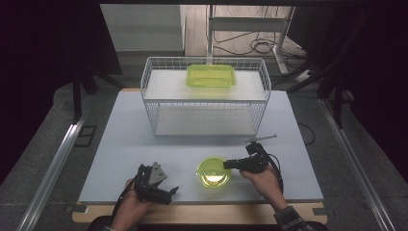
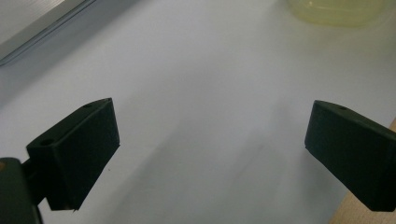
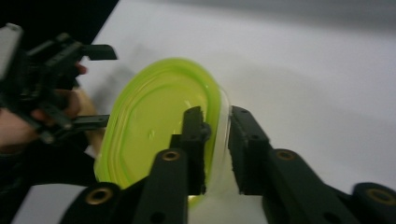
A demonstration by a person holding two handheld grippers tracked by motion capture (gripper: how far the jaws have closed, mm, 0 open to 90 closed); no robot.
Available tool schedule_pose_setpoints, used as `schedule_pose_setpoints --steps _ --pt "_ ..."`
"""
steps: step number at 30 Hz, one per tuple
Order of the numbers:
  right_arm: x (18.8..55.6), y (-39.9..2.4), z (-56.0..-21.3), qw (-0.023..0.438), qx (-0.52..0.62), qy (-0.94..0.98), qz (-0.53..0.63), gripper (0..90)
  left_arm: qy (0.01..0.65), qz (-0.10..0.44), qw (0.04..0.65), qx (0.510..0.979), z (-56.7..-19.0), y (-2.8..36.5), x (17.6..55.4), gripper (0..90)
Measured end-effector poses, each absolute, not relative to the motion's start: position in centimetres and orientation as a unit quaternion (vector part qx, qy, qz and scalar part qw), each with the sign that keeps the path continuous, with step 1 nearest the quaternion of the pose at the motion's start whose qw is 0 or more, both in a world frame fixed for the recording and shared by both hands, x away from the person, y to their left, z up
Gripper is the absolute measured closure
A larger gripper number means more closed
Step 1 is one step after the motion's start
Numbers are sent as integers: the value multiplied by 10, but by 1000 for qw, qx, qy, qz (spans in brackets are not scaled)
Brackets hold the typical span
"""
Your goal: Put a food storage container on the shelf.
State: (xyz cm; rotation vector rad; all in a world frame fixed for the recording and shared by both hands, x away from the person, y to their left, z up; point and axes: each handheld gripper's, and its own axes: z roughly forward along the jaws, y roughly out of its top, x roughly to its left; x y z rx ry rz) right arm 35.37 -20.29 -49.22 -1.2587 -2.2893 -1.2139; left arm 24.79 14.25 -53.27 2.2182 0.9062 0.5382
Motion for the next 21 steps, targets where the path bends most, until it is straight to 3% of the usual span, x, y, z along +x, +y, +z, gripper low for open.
schedule_pose_setpoints --steps 9,21 --pt "350 -197 -484 155 -412 -790 -426 810 347 207 335 851 -533 142 248 31" --pt "354 -201 -476 151 -418 -777 -446 812 348 207 337 850 -533 143 248 31"
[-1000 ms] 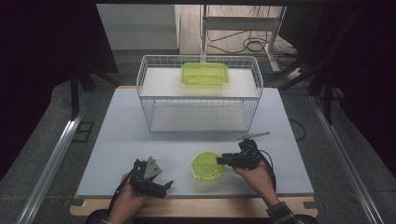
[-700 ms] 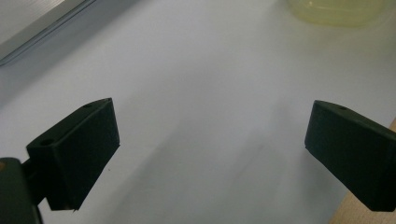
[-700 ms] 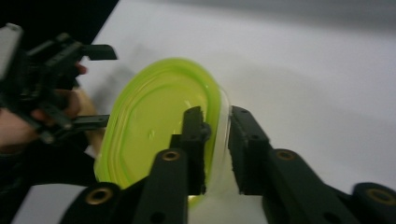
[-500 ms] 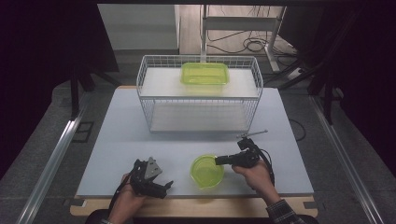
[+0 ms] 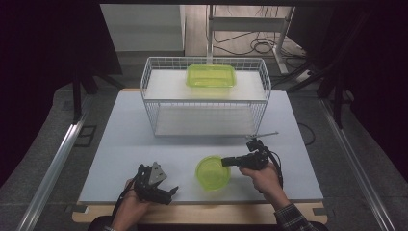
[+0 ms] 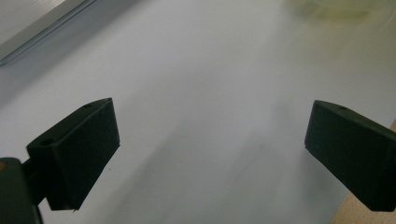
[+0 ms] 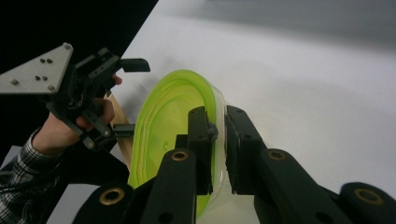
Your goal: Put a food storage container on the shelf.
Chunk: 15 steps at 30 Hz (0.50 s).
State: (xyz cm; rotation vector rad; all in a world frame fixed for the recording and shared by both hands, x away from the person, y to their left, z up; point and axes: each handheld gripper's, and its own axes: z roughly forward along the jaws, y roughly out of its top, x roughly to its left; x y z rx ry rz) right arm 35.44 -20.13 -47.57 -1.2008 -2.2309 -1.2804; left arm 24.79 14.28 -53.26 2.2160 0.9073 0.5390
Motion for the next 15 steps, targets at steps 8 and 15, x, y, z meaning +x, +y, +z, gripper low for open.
schedule_pose_setpoints --steps 8,15 --pt "358 -205 -463 144 -420 -768 -461 813 350 206 339 848 -532 144 248 31" --pt "361 -205 -451 139 -415 -767 -469 813 355 203 347 844 -531 145 248 30"
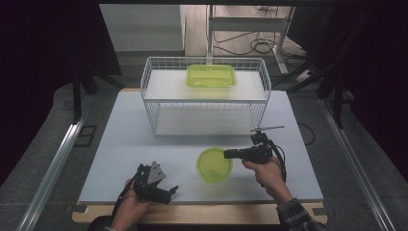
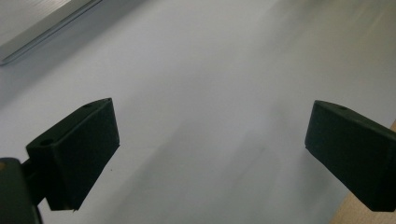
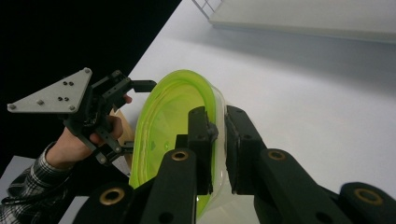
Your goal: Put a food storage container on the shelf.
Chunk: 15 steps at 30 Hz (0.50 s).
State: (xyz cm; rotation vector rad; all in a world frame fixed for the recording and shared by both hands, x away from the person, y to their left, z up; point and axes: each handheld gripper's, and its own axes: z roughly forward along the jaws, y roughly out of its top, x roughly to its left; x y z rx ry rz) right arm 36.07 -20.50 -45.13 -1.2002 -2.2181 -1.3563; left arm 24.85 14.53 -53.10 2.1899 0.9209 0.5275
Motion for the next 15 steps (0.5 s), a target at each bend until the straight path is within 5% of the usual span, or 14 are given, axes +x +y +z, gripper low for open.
schedule_pose_setpoints --steps 15 --pt "366 -204 -434 134 -415 -761 -480 813 366 194 378 828 -527 151 249 28"
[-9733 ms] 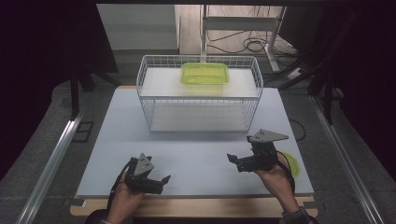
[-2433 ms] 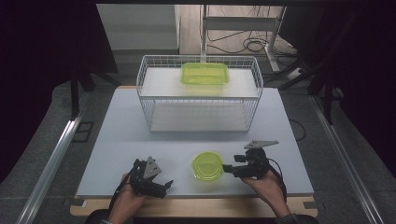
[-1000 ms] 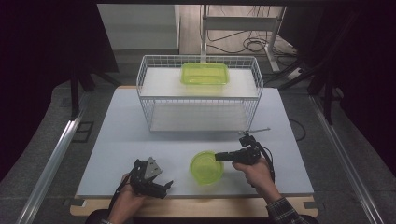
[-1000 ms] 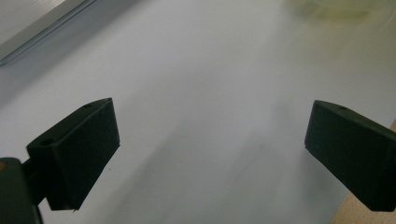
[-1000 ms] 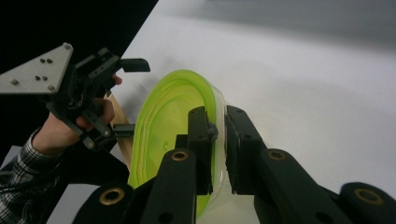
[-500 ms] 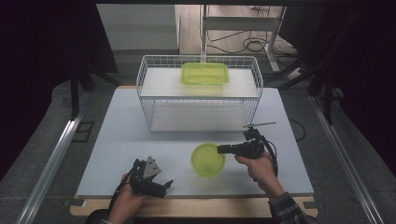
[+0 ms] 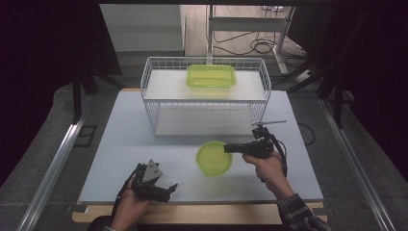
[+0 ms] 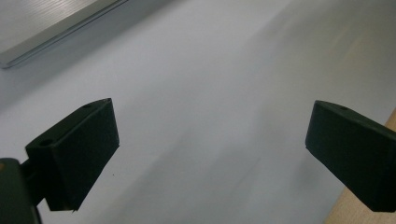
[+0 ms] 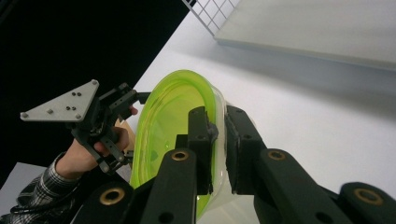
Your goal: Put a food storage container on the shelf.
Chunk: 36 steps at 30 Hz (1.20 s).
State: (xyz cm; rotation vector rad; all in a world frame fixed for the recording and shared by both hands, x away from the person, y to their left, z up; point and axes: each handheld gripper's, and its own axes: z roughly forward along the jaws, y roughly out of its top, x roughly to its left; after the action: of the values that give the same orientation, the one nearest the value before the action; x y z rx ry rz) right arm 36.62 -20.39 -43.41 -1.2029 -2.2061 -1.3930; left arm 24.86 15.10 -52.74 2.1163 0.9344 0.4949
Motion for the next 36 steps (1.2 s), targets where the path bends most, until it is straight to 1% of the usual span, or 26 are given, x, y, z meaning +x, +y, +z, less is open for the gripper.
schedule_pose_setpoints --steps 19,36 --pt "374 -207 -418 139 -420 -744 -502 814 363 198 375 829 -528 151 248 28" --pt "384 -211 -390 135 -419 -729 -524 814 366 197 379 827 -526 152 248 28"
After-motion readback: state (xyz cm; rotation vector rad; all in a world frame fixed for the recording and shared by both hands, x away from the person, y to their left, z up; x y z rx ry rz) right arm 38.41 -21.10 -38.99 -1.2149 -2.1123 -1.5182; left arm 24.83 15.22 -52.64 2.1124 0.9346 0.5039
